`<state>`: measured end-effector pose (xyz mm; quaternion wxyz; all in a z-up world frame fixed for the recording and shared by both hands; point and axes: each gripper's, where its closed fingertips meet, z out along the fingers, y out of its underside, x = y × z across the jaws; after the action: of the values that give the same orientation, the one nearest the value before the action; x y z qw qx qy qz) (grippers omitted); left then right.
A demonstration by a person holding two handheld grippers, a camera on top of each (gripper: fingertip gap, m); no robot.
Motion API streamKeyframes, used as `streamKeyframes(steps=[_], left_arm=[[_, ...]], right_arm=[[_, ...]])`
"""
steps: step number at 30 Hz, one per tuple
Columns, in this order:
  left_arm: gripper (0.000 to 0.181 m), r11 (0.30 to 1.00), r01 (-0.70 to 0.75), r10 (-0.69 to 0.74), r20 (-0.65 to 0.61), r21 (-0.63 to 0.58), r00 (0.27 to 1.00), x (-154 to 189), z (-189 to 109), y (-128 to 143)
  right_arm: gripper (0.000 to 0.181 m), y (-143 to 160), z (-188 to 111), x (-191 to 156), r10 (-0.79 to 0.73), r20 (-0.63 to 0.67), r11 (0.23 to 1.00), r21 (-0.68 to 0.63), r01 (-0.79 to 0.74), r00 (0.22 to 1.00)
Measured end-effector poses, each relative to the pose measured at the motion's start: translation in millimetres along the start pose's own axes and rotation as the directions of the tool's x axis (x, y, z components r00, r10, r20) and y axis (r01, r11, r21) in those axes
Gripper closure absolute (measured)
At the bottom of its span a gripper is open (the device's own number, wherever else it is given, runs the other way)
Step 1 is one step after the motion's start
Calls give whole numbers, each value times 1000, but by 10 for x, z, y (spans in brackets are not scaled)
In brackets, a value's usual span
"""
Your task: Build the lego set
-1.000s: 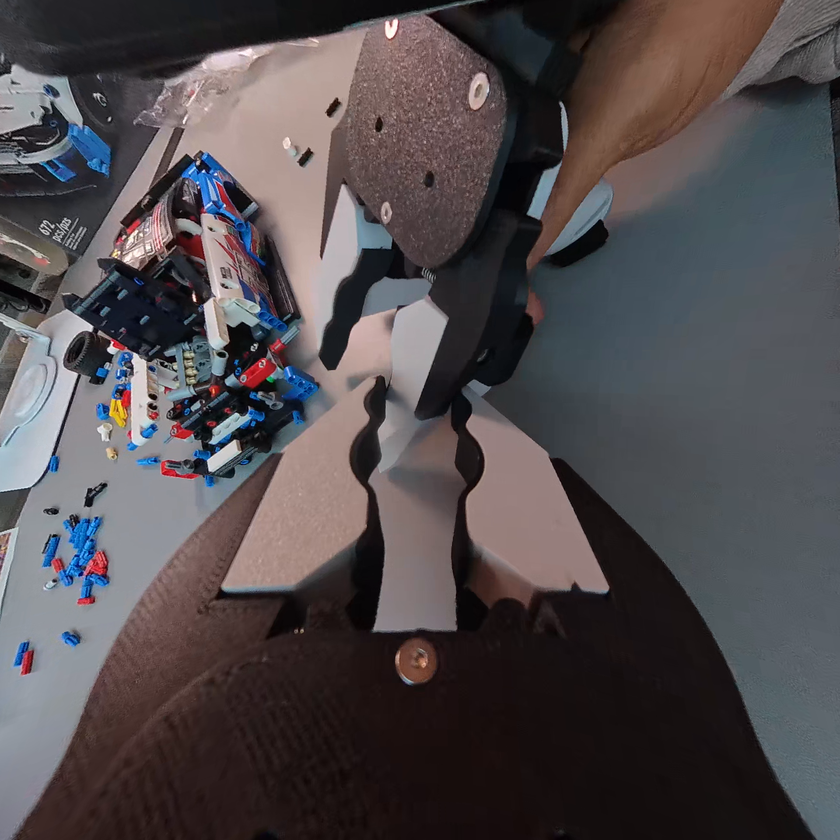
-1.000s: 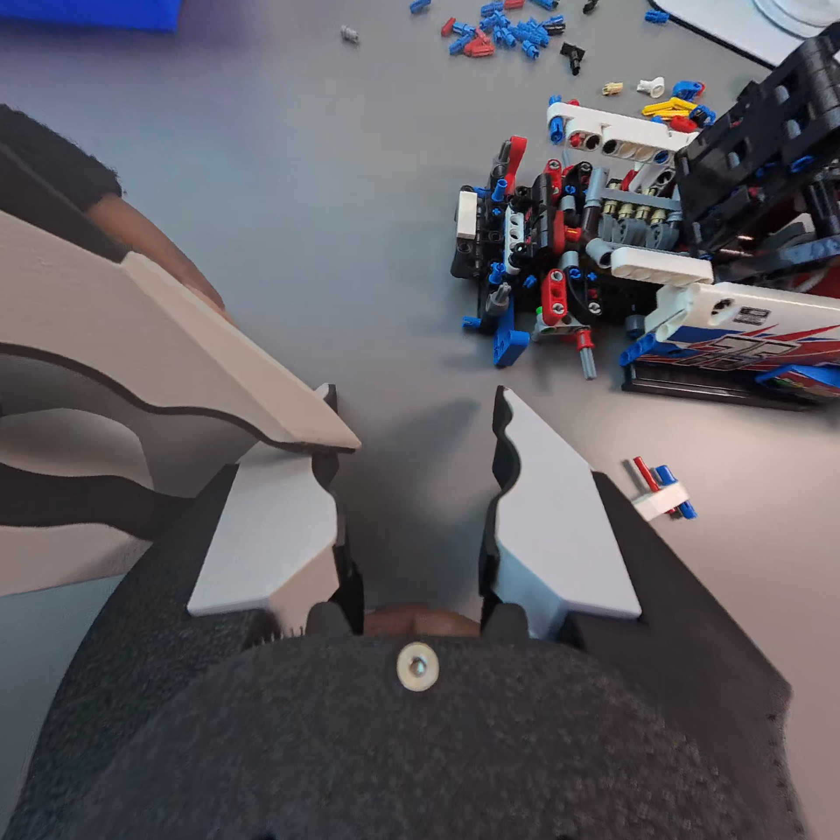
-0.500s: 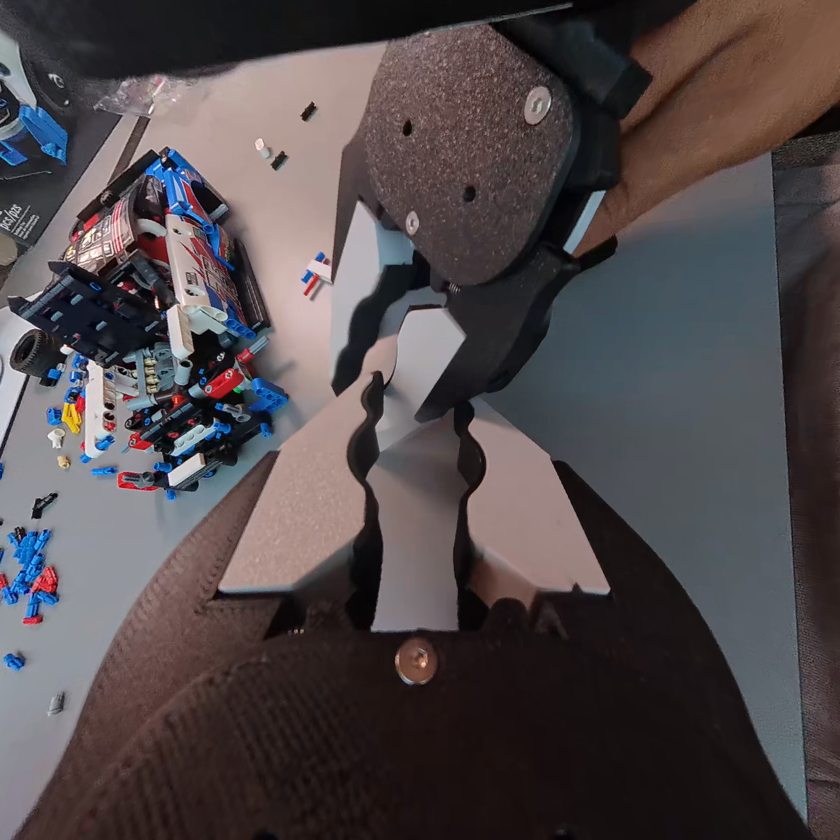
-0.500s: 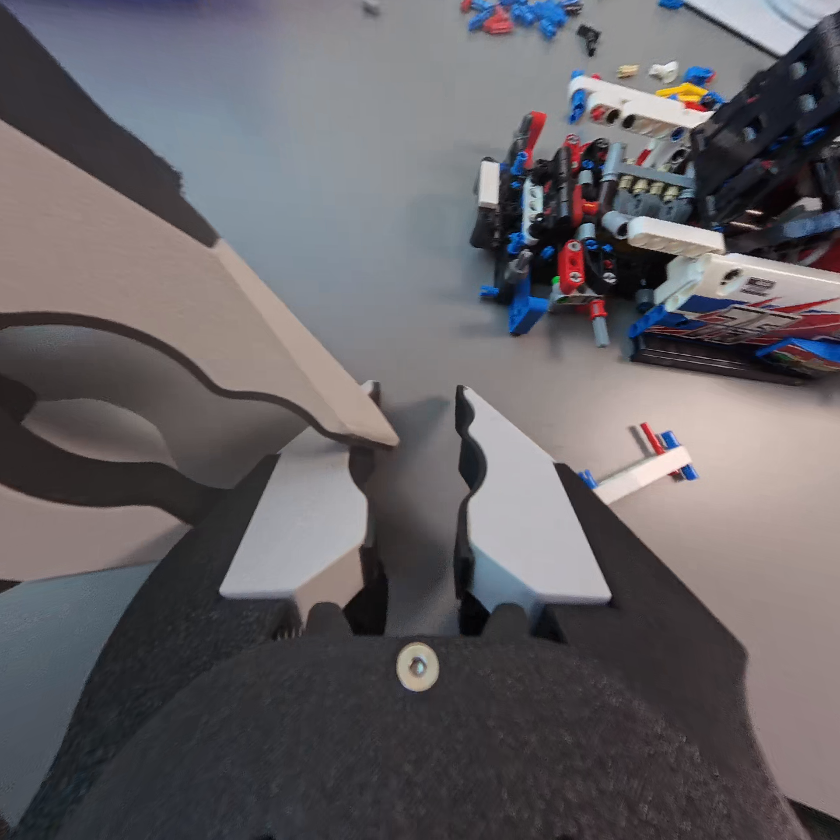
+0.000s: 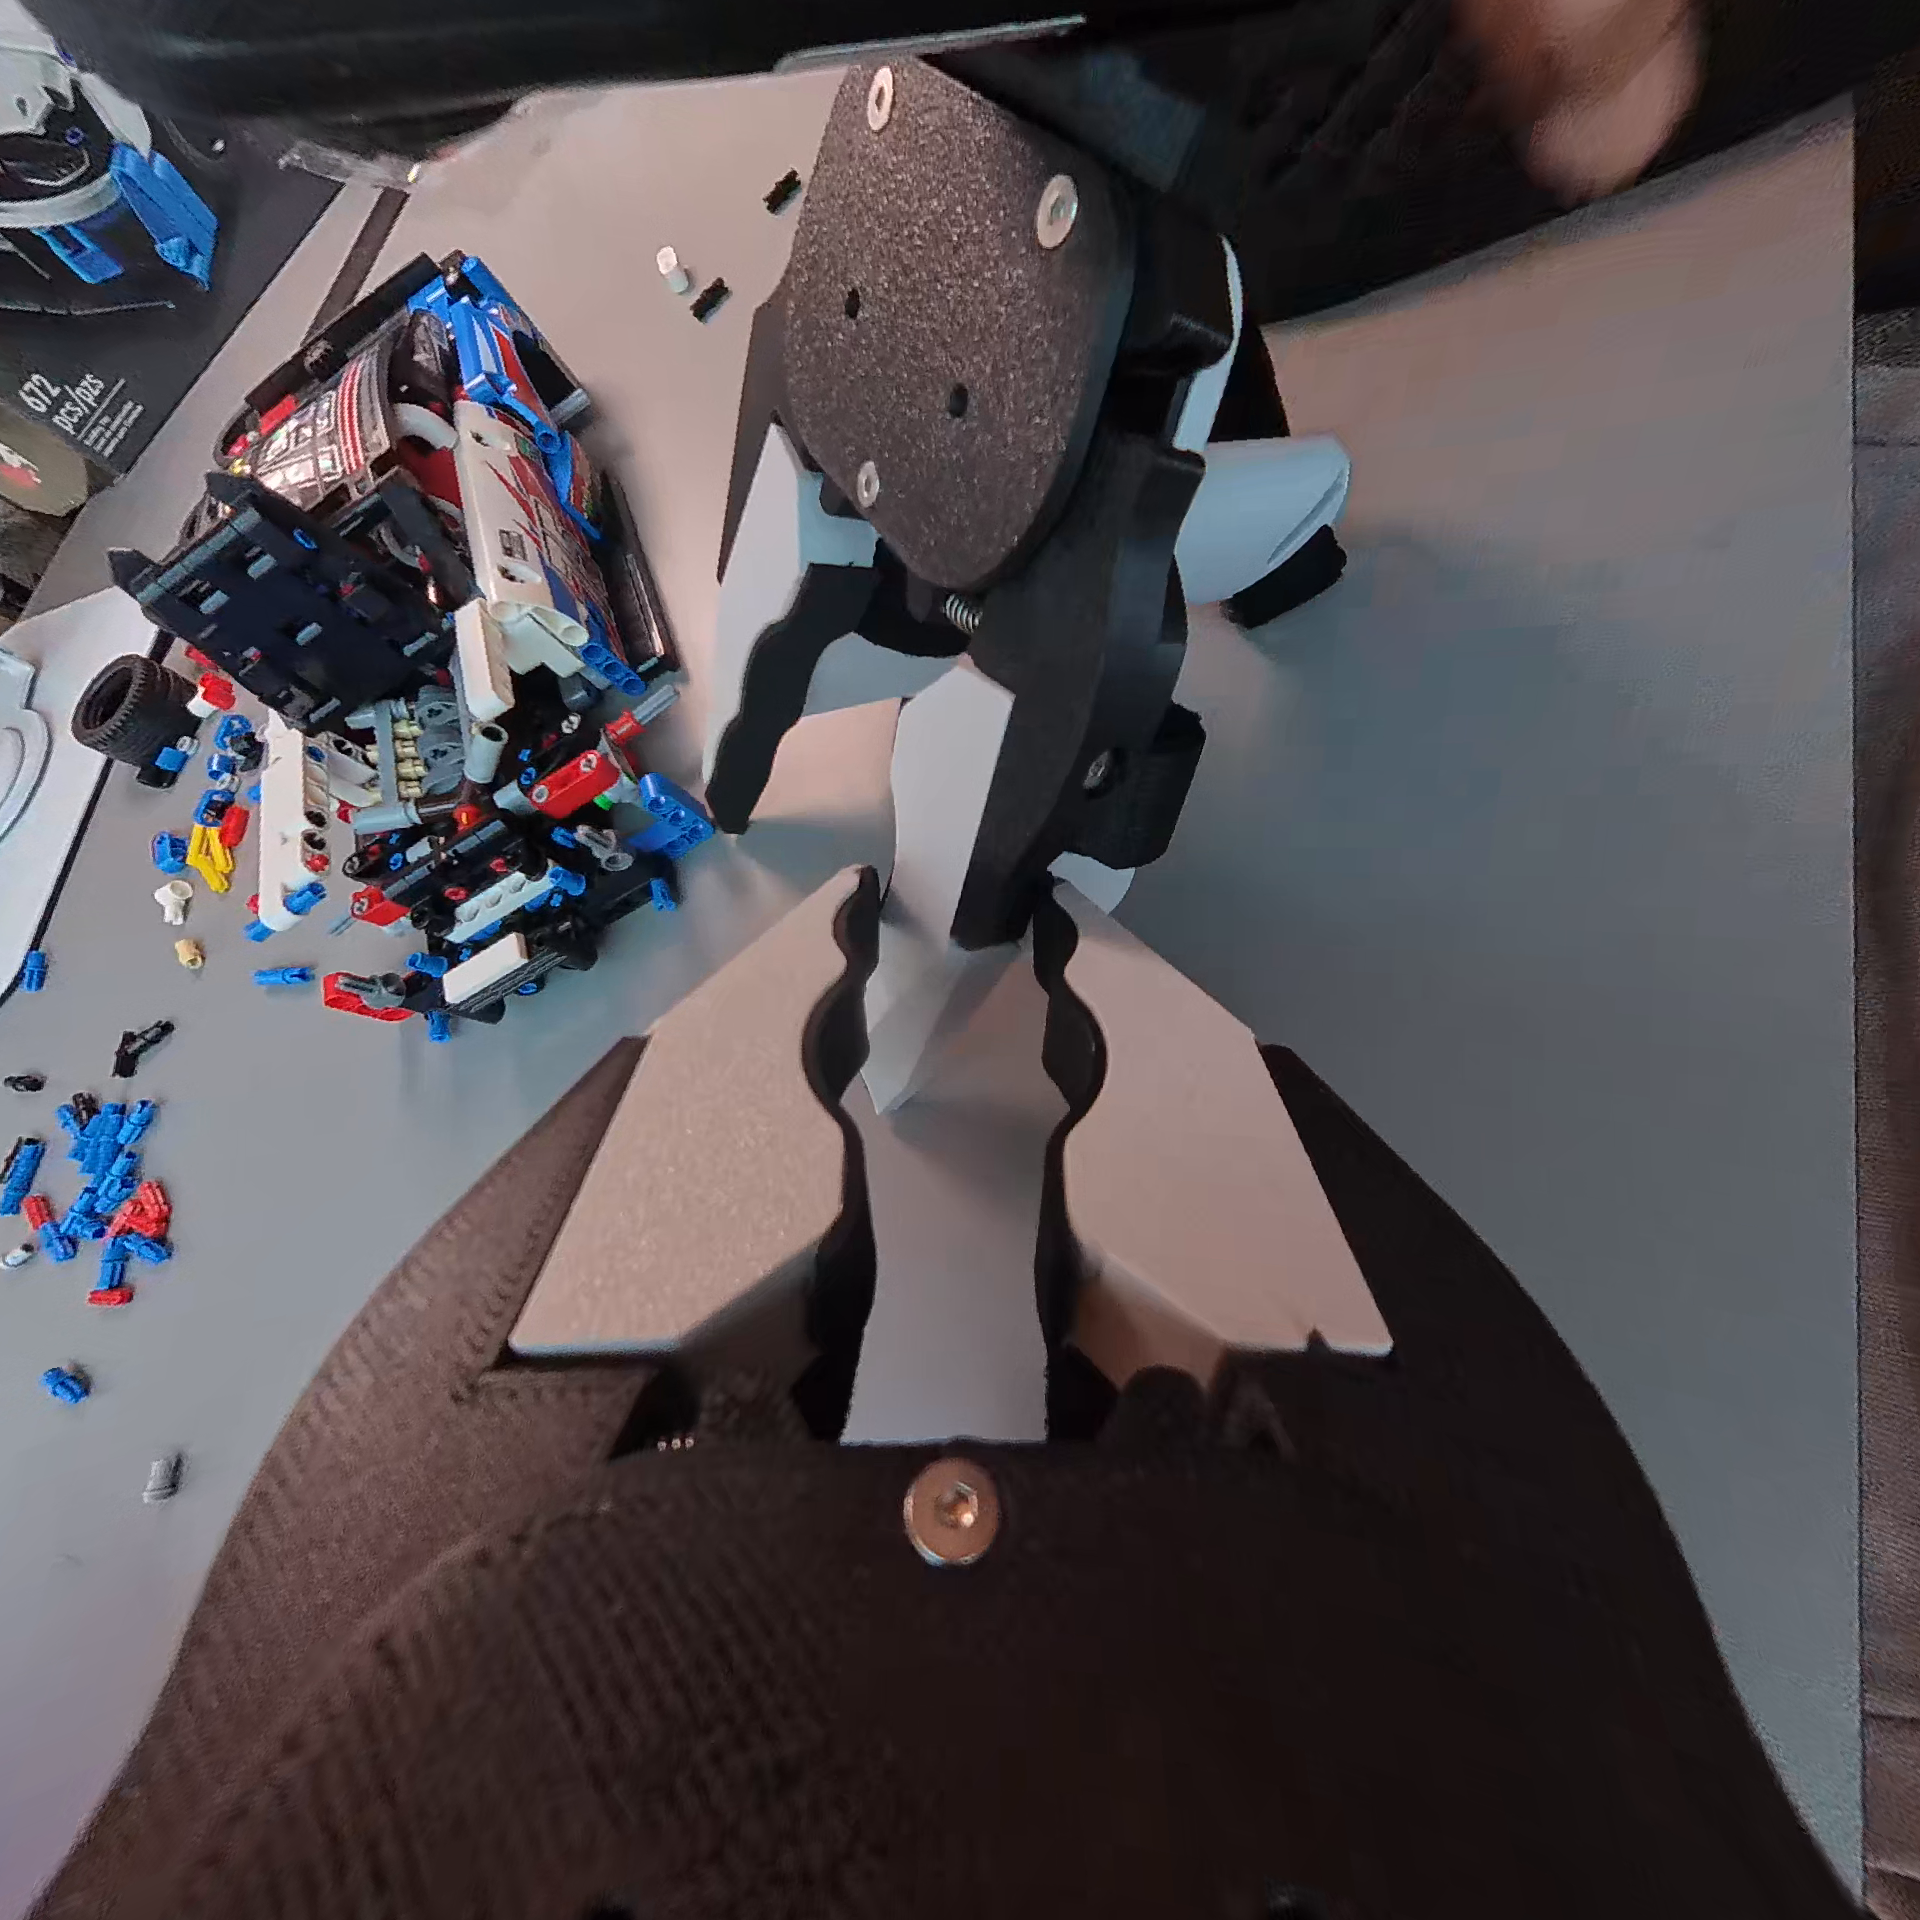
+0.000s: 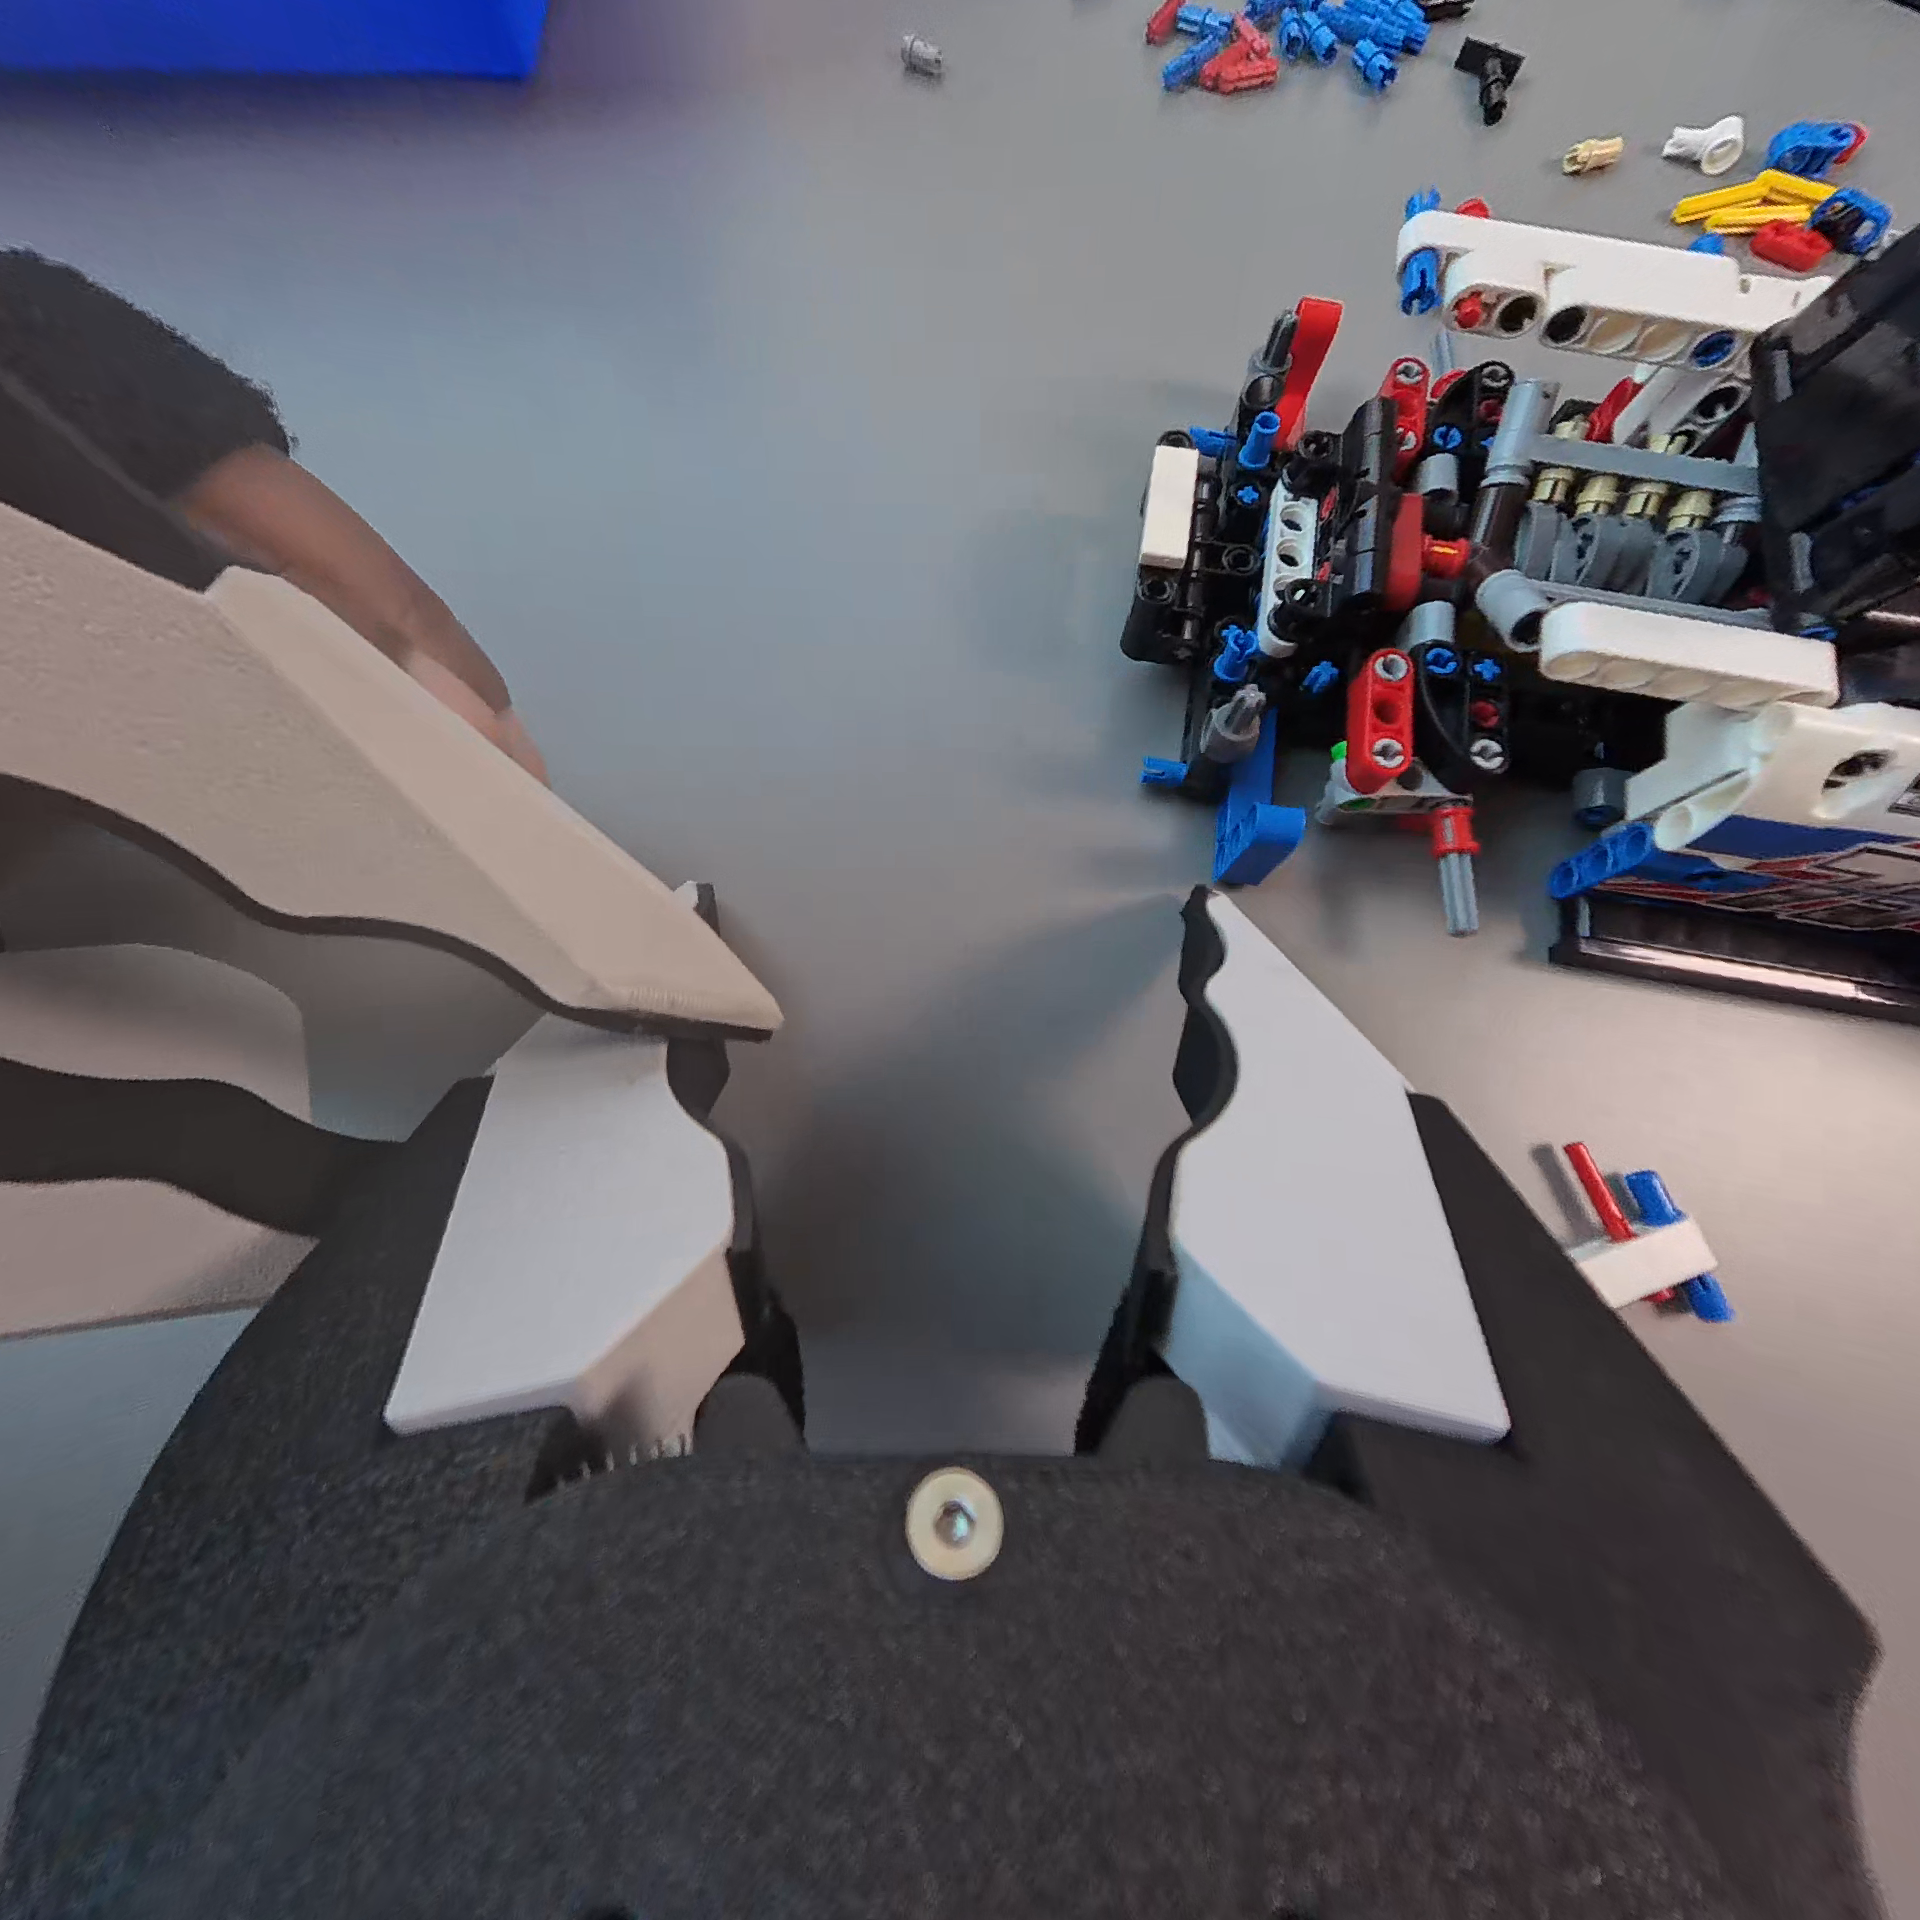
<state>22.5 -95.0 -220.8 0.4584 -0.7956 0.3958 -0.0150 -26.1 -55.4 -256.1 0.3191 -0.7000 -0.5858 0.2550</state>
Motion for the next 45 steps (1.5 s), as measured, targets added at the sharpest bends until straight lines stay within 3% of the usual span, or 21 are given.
streamKeyframes(steps=[1, 9, 45], left_arm=[[153, 1000, 3, -3, 1, 7, 1000, -16, -8, 12], [152, 997, 34, -33, -20, 67, 999, -65, 7, 17], [152, 996, 51, -51, -6, 70, 999, -48, 7, 6]], right_arm=[[91, -12, 15, 1, 1, -3, 1000, 0, -1, 1000], [96, -35, 39, 34, 18, -19, 1000, 1, -18, 1000], [94, -32, 42, 25, 8, -8, 1000, 0, -8, 1000]])
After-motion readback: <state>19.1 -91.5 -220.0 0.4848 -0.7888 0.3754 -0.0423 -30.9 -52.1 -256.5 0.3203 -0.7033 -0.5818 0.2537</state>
